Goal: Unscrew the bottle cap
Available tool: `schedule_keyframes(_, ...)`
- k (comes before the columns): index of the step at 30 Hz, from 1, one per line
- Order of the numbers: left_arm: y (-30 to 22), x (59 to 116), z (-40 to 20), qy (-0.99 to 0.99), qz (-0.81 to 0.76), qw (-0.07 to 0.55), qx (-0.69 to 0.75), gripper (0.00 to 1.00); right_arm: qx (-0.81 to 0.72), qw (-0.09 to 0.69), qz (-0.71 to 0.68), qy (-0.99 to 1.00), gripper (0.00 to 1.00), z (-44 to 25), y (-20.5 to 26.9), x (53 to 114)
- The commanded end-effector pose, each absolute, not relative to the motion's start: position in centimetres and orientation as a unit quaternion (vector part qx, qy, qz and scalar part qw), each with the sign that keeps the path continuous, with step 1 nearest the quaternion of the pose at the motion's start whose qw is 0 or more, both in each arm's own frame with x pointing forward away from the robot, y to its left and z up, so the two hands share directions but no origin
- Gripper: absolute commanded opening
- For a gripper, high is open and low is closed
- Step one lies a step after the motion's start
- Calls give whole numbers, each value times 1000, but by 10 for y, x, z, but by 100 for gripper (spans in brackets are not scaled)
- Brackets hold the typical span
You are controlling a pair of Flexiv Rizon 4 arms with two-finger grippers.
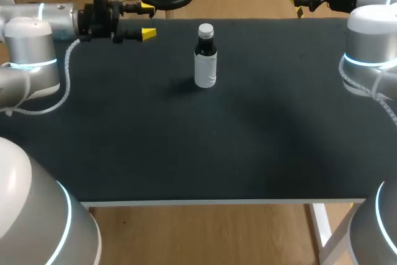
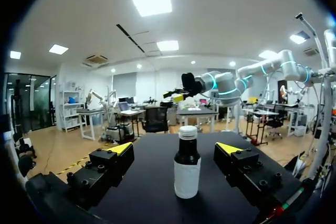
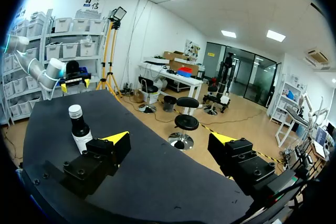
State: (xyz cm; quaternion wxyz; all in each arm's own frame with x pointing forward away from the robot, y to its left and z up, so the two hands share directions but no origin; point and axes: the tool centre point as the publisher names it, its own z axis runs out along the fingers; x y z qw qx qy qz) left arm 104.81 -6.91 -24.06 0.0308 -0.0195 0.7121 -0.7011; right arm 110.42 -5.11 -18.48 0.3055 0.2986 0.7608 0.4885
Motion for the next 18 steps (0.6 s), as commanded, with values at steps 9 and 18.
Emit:
schedule_keyframes(9, -116, 1065, -272, 677, -723, -107, 86, 100, 299, 306, 488, 761, 100, -185, -51, 1104)
schedule_keyframes(18, -134, 1067, -278, 677, -719, -126, 97, 100, 299, 306, 488, 761, 100, -185, -51, 1104)
